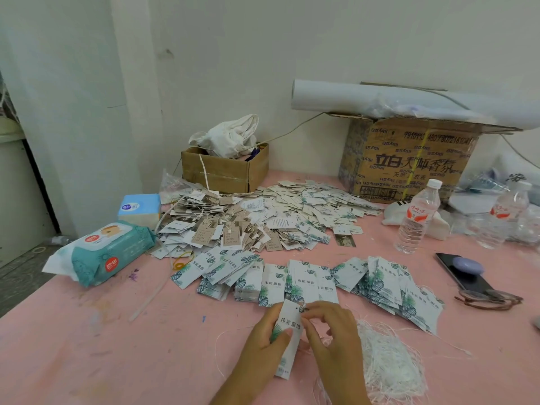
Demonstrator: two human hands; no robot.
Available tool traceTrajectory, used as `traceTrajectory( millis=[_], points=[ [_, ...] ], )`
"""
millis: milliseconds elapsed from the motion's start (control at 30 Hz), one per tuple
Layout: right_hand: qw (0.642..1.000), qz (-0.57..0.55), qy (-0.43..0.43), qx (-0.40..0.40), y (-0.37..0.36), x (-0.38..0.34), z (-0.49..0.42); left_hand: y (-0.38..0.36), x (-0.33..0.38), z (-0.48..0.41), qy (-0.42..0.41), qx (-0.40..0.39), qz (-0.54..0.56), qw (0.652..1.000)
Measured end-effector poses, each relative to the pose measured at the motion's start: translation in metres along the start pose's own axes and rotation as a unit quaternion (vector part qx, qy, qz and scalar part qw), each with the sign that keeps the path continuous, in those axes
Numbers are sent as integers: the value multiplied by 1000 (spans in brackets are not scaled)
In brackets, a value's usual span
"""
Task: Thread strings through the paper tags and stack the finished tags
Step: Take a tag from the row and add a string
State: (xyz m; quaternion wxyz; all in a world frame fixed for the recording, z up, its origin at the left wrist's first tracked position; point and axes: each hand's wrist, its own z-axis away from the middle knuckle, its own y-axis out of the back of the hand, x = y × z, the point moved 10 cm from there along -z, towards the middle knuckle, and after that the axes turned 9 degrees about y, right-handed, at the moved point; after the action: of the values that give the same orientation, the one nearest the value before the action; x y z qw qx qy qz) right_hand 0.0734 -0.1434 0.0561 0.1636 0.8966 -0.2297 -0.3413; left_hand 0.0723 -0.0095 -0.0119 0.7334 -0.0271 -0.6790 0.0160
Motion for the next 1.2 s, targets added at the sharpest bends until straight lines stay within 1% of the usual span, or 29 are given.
traceTrajectory(
  millis=[133,267,467,667,867,1000,1200],
  points=[
    [998,31,-1,48,10,0,0,0,1,-2,-14,8,4,1000],
    [997,20,-17,66,12,1,1,-5,5,0,-32,5,-8,999],
    [997,10,-27,67,12,-1,3,-8,11,2,-55,-5,-23,998],
    [996,5,-43,81,13,4,5,-9,10,3,-57,-1,-38,998],
    [998,-2,-37,43,5,1,7,-9,12,4,-55,6,-29,998],
    [999,11,-22,24,3,-3,6,-6,7,3,-37,8,-24,999],
    [996,-22,-54,61,8,5,9,-10,7,6,-32,5,-45,998]
  ],
)
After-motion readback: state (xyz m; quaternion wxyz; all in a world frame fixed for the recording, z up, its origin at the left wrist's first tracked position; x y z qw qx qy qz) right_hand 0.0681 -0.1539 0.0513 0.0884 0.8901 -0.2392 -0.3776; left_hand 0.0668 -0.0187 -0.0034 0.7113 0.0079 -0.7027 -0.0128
